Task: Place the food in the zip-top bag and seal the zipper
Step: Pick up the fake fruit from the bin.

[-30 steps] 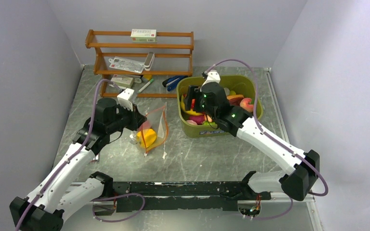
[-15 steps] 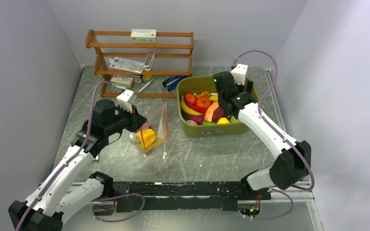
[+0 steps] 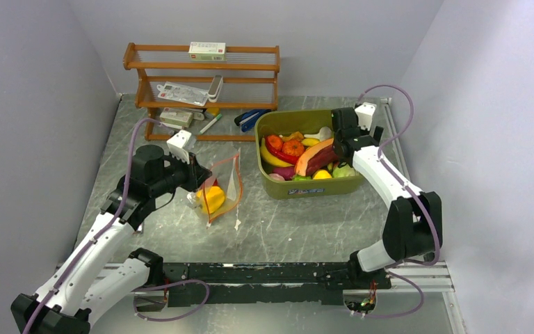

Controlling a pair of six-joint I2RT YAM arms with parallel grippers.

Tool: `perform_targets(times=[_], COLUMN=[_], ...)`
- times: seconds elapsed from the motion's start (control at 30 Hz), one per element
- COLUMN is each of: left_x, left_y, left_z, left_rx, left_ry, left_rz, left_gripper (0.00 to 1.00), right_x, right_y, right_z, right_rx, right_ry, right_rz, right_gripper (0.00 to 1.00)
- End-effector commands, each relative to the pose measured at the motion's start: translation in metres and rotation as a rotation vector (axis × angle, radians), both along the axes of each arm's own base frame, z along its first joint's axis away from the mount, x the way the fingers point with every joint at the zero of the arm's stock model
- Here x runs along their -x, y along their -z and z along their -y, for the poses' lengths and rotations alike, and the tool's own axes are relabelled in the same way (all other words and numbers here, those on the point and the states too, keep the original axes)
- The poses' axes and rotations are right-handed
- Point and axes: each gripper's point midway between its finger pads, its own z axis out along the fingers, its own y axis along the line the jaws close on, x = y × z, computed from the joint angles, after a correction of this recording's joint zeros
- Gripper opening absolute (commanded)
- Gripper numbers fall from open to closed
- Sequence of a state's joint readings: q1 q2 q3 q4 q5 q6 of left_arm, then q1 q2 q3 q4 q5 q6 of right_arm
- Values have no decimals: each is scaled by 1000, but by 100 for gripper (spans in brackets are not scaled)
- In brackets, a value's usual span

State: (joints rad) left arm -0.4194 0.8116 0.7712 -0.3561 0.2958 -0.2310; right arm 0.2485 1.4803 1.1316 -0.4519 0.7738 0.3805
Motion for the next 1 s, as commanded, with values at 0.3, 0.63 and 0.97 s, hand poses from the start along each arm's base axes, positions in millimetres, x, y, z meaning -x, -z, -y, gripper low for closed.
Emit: perform_targets(times=[0.3,0.63,0.97], left_x=[-3,-3,-3], left_y=[-2,0,-2], left_z=[-3,-3,-4], left_rx=[-11,-17,-16], left_ry=[-5,-3,-11], left_rz=[29,21,30], left_gripper=[7,7,7], right_x=[-12,-14,-16], right_y=[27,34,37], right_z=[-1,6,6], right_rx=[-48,0,6], right_ry=[-46,-15,-22], right_rz=[-6,-39,-53], right_gripper=[88,91,86])
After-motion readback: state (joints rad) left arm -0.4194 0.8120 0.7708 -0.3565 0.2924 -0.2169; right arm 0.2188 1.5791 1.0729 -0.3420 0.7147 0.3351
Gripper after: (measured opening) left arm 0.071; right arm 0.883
